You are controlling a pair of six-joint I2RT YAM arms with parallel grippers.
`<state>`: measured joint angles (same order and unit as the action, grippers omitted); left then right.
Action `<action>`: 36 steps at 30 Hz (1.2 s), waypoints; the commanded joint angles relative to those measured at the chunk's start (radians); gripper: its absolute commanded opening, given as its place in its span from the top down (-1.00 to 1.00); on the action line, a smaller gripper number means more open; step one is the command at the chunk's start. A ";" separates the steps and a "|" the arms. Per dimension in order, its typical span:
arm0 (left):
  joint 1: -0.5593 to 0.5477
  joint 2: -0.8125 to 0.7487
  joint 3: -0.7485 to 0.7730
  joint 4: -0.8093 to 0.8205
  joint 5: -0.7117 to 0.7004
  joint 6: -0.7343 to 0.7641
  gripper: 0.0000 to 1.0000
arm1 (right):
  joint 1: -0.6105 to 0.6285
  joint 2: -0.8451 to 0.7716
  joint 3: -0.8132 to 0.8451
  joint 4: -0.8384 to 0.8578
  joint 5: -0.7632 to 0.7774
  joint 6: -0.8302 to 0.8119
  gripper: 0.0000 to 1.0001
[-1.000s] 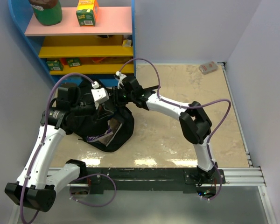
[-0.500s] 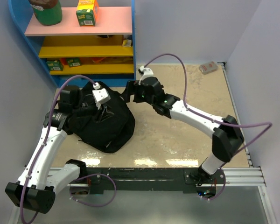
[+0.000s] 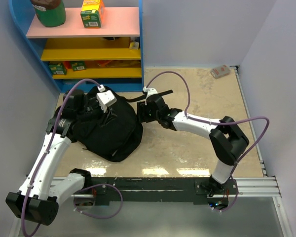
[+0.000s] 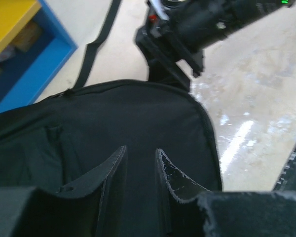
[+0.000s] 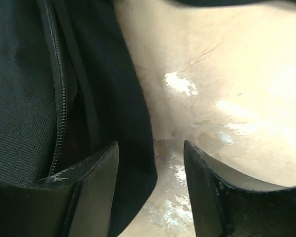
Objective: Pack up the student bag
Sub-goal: Place the stationery in the student bag, then zip the student bag at the center of the board.
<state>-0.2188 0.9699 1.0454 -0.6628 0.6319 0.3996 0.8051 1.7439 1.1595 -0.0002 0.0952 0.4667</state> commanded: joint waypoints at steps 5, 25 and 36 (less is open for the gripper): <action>-0.004 0.015 -0.116 0.222 -0.307 -0.032 0.34 | 0.014 0.040 0.045 0.117 -0.143 -0.002 0.04; -0.156 0.073 -0.332 0.097 -0.168 0.188 0.47 | 0.028 -0.069 -0.015 0.131 -0.094 0.063 -0.29; -0.149 -0.046 -0.297 0.040 -0.334 0.254 0.80 | 0.049 -0.009 -0.041 0.138 -0.144 0.036 1.00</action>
<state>-0.3698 1.0008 0.7063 -0.6319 0.3935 0.6415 0.8337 1.7828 1.1461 0.1081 -0.0055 0.5175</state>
